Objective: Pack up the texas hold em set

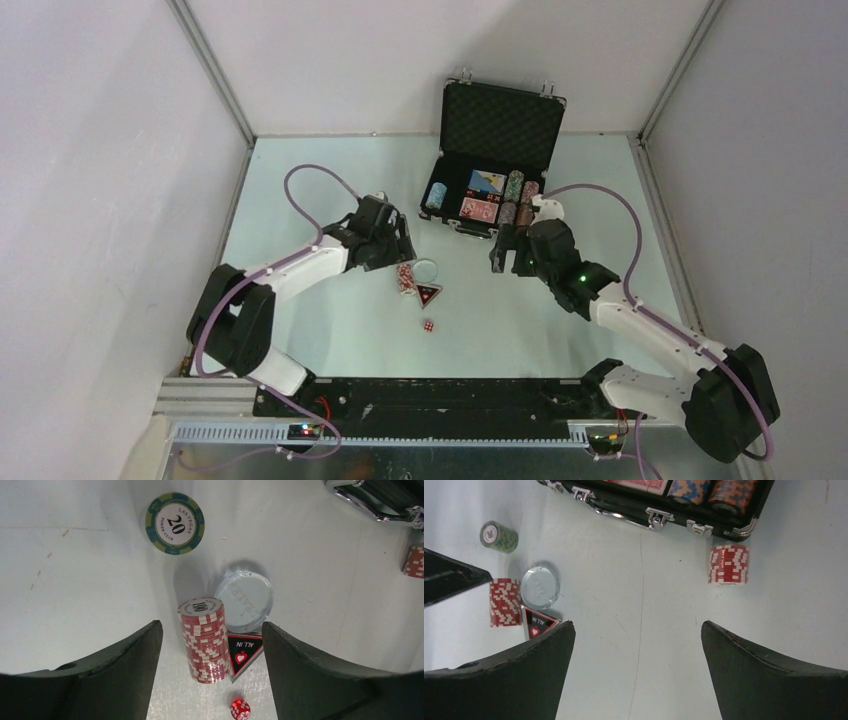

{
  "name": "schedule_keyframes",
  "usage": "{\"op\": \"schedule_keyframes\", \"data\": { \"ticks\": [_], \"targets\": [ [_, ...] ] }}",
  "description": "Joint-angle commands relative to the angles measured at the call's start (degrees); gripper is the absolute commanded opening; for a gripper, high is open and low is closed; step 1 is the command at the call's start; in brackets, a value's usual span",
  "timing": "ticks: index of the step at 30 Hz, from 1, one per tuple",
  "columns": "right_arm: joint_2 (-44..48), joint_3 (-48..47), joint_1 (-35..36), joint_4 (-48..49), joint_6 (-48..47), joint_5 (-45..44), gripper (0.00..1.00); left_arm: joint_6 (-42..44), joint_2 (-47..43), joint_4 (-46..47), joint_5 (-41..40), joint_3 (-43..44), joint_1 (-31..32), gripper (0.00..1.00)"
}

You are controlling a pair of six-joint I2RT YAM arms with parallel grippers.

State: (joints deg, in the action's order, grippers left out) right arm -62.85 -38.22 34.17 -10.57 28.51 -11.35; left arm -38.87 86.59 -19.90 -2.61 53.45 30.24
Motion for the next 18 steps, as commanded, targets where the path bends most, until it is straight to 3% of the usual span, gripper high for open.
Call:
{"op": "schedule_keyframes", "data": {
  "ticks": [1,5,10,18],
  "targets": [
    [3.7,-4.1,-0.5,-7.9,4.0,-0.2,0.98,-4.4,1.9,-1.8,2.2,2.2,0.3,0.77],
    [4.6,-2.6,0.0,-10.5,4.9,-3.0,0.97,-4.9,3.0,-1.0,0.6,0.2,0.5,0.73],
    [3.0,2.4,0.0,-5.8,6.3,-3.8,0.98,-4.0,-0.6,7.8,0.4,-8.1,2.7,0.75],
    [15.3,3.0,1.3,-8.1,4.7,-5.1,0.91,1.3,1.3,2.5,-1.6,-5.8,2.8,0.73]
  ]
}}
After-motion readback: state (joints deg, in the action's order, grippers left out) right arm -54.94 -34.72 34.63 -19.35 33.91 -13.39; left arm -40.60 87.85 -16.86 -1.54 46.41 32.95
